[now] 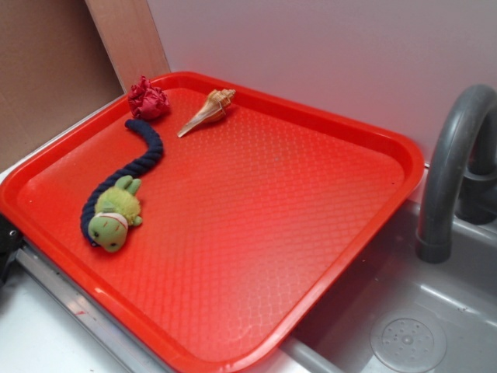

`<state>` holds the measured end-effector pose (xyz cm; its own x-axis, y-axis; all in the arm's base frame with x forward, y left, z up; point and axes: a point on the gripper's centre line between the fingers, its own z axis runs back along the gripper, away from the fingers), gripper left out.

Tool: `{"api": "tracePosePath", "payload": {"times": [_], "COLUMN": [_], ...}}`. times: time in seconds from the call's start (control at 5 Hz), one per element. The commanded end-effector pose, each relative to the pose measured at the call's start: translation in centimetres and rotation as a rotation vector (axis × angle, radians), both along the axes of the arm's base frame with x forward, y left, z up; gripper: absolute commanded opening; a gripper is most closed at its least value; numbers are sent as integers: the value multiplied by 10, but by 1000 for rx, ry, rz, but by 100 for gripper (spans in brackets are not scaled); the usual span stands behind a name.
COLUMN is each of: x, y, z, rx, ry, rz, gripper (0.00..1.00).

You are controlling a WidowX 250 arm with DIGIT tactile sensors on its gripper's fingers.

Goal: Grab the green animal.

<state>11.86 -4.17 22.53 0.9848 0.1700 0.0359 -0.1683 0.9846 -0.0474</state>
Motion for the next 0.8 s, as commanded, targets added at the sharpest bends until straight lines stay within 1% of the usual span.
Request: {"api": "tracePosePath", "payload": {"times": [0.0,0.2,0.4,0.6], "x": [1,18,30,44], "y": [-40,-46,-51,-58], "z": [-25,-76,-115,-146], "rx": [-47,0,-28,-46], "ry": [48,47,14,4], "rz": [195,196,188,179], "gripper": [100,100,100,100]}}
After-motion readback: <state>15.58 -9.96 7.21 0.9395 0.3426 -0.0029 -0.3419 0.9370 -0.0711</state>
